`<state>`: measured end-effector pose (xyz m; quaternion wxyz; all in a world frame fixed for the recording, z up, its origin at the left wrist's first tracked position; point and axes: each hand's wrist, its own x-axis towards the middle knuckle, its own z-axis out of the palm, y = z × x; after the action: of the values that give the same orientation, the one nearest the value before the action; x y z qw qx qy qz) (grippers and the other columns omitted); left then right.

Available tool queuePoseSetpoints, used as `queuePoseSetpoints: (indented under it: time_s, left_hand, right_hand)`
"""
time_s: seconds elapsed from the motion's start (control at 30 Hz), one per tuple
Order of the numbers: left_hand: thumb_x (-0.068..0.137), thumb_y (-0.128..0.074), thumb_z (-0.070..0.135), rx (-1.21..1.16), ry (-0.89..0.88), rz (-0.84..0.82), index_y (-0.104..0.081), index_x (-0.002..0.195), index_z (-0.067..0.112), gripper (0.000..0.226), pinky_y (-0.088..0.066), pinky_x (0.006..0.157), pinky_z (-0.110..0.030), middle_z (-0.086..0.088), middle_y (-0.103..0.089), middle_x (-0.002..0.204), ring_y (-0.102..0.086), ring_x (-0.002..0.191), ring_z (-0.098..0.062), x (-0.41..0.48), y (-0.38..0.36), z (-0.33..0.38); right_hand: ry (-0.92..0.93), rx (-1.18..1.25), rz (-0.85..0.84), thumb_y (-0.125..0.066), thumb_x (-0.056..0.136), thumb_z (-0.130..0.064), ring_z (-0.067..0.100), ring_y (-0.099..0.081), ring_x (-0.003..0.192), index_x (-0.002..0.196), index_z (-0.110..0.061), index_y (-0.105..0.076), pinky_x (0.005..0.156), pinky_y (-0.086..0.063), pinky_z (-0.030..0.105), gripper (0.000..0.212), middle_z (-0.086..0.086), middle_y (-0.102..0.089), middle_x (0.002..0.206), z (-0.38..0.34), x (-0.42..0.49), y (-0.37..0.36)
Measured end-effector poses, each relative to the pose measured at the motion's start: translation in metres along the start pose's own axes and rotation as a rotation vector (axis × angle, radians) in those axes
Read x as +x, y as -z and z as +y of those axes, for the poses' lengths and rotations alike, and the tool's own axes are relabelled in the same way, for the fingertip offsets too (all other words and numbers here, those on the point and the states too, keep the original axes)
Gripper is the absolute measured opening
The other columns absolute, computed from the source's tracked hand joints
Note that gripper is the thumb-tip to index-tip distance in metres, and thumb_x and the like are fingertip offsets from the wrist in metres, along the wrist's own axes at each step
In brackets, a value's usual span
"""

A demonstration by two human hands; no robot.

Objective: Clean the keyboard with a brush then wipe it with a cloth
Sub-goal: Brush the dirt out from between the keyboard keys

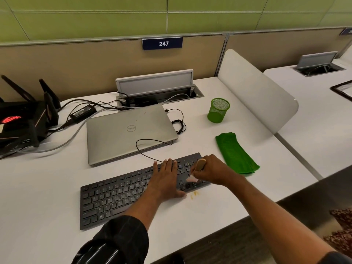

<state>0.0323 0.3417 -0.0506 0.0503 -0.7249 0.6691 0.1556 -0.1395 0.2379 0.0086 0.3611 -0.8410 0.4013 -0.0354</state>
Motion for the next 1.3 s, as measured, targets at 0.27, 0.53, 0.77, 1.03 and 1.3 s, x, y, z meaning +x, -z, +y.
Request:
queuePoseSetpoints:
  time_s: [0.27,0.53,0.77,1.03,1.3]
  left_hand:
    - [0.083,-0.058,0.077,-0.003,-0.004,-0.001,0.007,0.160,0.007,0.123,0.006,0.123,-0.059,-0.015,0.004,0.169,0.004,0.156,-0.030,0.001,-0.001,-0.002]
    - [0.082,-0.059,0.078,0.007,0.001,-0.007,0.008,0.160,0.007,0.125,0.004,0.123,-0.059,-0.016,0.005,0.169,0.005,0.156,-0.031,0.003,-0.002,-0.002]
    - [0.081,-0.061,0.077,-0.009,0.001,-0.018,0.009,0.160,0.008,0.125,0.006,0.123,-0.059,-0.015,0.005,0.169,0.006,0.156,-0.031,0.003,-0.003,-0.002]
    - [0.081,-0.061,0.077,-0.011,0.002,-0.019,0.007,0.161,0.009,0.125,0.005,0.123,-0.059,-0.016,0.005,0.169,0.005,0.156,-0.031,0.004,-0.002,-0.002]
    - [0.082,-0.058,0.078,0.003,0.002,-0.048,0.010,0.160,0.009,0.124,0.006,0.123,-0.060,-0.016,0.008,0.169,0.008,0.156,-0.031,0.004,-0.002,-0.002]
  right_hand:
    - [0.103,-0.087,-0.123,-0.065,0.073,-0.012,0.012,-0.071,0.077,0.082,-0.022,-0.075,0.072,-0.058,0.034,0.017,-0.003,-0.076,0.084,0.002,-0.008,-0.012]
    - [0.031,-0.156,-0.032,-0.063,0.075,-0.014,0.017,-0.068,0.070,0.078,-0.011,-0.072,0.063,-0.053,0.029,0.010,0.003,-0.073,0.074,-0.001,-0.008,0.006]
    - [0.056,-0.256,-0.012,-0.035,0.083,-0.038,0.026,-0.060,0.057,0.066,-0.015,-0.054,0.048,-0.042,0.033,0.034,0.006,-0.061,0.060,-0.003,-0.005,-0.006]
    - [-0.088,0.024,0.276,-0.062,0.086,-0.021,0.008,-0.066,0.070,0.075,-0.022,-0.067,0.062,-0.049,0.022,0.012,-0.006,-0.072,0.080,-0.006,0.018,0.000]
    - [-0.138,0.015,0.222,-0.057,0.092,-0.018,0.020,-0.067,0.087,0.090,-0.010,-0.071,0.074,-0.047,0.024,0.016,0.005,-0.074,0.094,-0.022,0.039,-0.006]
